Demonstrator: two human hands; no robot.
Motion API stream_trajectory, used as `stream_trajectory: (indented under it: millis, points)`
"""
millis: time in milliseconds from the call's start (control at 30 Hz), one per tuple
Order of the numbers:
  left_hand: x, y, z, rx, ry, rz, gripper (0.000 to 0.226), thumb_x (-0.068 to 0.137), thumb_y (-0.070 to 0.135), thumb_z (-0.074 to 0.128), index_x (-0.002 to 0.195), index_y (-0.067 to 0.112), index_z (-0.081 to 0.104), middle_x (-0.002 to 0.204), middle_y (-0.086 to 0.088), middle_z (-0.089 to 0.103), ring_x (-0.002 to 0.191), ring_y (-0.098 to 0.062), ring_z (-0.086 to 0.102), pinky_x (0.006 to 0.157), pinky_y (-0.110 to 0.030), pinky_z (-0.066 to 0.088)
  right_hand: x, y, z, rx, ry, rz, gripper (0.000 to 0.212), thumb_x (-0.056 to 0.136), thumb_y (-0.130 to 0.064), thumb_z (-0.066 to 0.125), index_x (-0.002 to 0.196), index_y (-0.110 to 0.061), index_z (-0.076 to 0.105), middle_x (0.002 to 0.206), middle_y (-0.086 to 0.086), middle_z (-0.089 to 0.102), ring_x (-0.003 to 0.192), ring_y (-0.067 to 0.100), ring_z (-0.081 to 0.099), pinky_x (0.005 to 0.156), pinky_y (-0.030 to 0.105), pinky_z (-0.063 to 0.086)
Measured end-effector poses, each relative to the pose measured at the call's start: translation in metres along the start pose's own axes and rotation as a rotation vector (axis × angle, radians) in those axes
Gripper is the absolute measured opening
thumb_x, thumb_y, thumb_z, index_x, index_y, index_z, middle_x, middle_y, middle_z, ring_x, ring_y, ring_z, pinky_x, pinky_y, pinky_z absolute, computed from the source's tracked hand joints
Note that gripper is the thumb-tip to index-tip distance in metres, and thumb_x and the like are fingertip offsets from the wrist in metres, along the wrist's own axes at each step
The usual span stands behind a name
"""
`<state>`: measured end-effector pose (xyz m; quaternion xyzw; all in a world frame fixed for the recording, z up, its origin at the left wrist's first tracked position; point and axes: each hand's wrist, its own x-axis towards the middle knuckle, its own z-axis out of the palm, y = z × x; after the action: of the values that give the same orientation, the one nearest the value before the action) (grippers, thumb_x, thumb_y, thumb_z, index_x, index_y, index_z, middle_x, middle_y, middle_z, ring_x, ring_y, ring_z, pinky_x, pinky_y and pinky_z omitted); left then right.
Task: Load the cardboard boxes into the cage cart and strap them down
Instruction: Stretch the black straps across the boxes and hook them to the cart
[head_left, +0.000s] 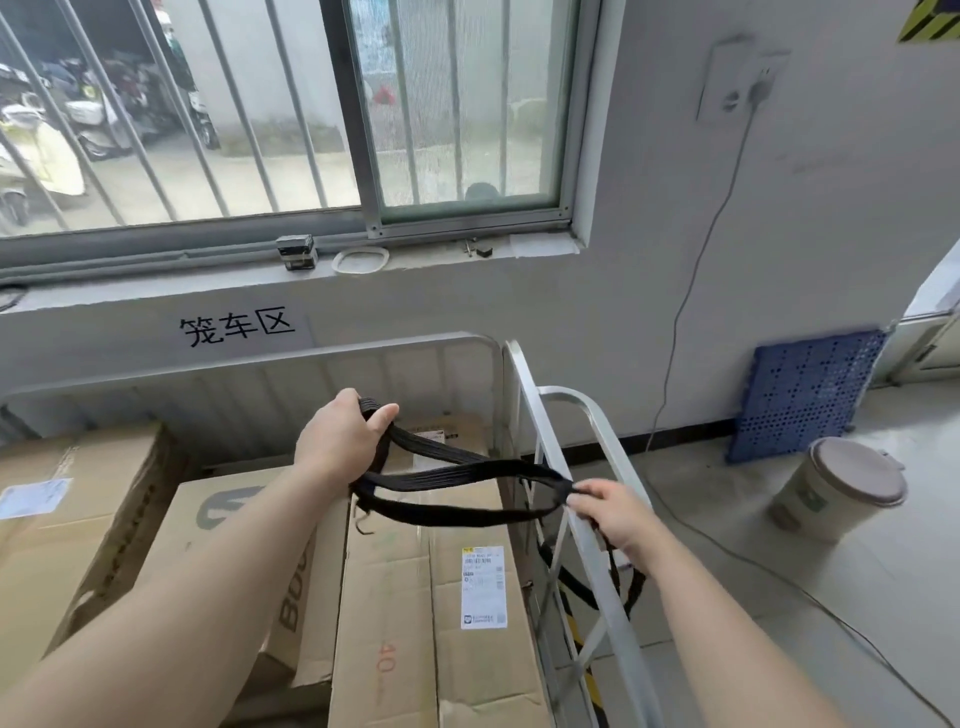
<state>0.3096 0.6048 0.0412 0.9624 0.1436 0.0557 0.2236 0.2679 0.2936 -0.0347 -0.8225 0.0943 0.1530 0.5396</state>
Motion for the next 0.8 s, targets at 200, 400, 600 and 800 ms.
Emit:
stream_trajectory:
  millis: [200, 400, 600, 800]
  points:
    - [-0.014, 0.004, 0.026, -0.067, -0.118, 0.042, 0.039, 0.096, 0.046, 0.049, 0.093, 0.007, 0.048, 0.084, -0.005, 0.057, 0.081, -0.028, 0.053, 0.067, -0.036, 0.039, -0.011, -0.04, -0.049, 0.403, -0.006, -0.105, 0.02, 0.097, -0.004, 0.047, 0.094, -0.007, 0.066, 0.086, 0.008, 0.071, 0.078, 0.015, 0.064, 0.072, 0.026, 0.047]
    - [-0.023, -0.002, 0.033, 0.069, -0.119, 0.101, 0.04, 0.097, 0.049, 0.046, 0.092, 0.01, 0.045, 0.082, -0.004, 0.059, 0.079, -0.028, 0.056, 0.067, -0.038, 0.043, -0.03, -0.071, -0.081, 0.624, 0.092, -0.256, 0.028, 0.094, -0.005, 0.034, 0.089, -0.006, 0.062, 0.099, 0.017, 0.066, 0.102, 0.031, 0.059, 0.09, 0.042, 0.043]
    - [-0.021, -0.006, 0.022, 0.069, -0.036, 0.062, 0.037, 0.097, 0.046, 0.047, 0.095, 0.009, 0.046, 0.088, -0.007, 0.061, 0.08, -0.031, 0.054, 0.066, -0.037, 0.039, -0.052, -0.118, -0.095, 0.776, 0.044, -0.398, 0.033, 0.094, -0.007, 0.03, 0.089, -0.008, 0.063, 0.101, 0.016, 0.072, 0.106, 0.032, 0.065, 0.098, 0.044, 0.044]
    - [-0.008, -0.019, -0.02, 0.164, 0.111, 0.055, 0.036, 0.099, 0.044, 0.044, 0.099, 0.008, 0.045, 0.098, -0.013, 0.063, 0.091, -0.035, 0.06, 0.067, -0.035, 0.039, -0.059, -0.143, -0.097, 0.795, 0.048, -0.472, 0.028, 0.093, -0.008, 0.033, 0.091, -0.01, 0.061, 0.1, 0.014, 0.071, 0.108, 0.032, 0.063, 0.099, 0.046, 0.044]
